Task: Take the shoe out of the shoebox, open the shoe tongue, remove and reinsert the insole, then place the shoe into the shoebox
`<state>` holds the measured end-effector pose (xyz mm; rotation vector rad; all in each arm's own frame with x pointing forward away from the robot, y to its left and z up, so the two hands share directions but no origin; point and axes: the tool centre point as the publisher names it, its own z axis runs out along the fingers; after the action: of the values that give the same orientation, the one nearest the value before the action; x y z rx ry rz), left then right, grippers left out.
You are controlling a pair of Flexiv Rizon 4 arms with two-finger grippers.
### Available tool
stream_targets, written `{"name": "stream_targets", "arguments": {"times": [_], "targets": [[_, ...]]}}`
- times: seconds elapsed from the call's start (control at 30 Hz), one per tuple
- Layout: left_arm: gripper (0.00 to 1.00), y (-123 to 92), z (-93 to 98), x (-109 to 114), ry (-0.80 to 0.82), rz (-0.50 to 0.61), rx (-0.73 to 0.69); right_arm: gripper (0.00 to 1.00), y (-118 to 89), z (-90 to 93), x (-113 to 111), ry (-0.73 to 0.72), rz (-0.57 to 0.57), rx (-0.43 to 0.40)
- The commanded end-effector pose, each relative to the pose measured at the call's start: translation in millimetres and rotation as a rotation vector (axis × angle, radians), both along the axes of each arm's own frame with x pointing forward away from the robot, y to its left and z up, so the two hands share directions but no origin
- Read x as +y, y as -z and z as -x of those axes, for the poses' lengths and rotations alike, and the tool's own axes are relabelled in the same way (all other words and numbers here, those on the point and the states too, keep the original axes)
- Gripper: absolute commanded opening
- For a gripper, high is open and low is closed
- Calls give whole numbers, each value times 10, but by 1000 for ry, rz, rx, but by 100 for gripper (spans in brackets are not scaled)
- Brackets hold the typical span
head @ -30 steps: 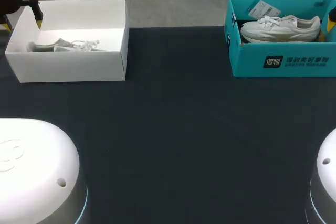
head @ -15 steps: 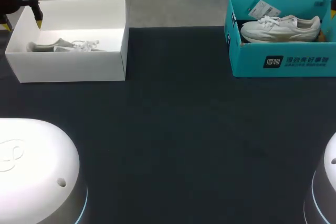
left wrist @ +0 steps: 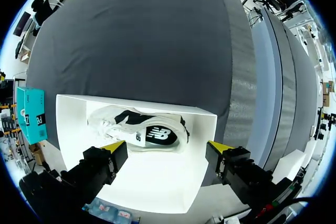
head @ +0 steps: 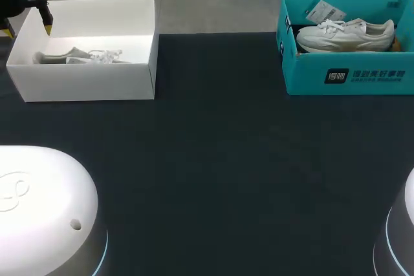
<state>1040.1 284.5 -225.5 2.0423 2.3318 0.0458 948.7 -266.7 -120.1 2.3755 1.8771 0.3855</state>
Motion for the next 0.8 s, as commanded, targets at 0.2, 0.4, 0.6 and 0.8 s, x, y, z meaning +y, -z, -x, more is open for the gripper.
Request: {"name": "stream_targets", "arguments": {"times": [0.2,0.4,0.6,0.8], "targets": [[100,-3,8,0,0,-3,-1,100,-21,-63,13,-1,1,29],[100,-3,8,0,0,-3,-1,100,-21,-63,13,-1,1,29],[100,-3,8,0,0,-3,-1,100,211,-628,-14,-18,44,-1],[100,-3,8,0,0,-3,-1,100,361,-1092,-113,36,72,-51]]}}
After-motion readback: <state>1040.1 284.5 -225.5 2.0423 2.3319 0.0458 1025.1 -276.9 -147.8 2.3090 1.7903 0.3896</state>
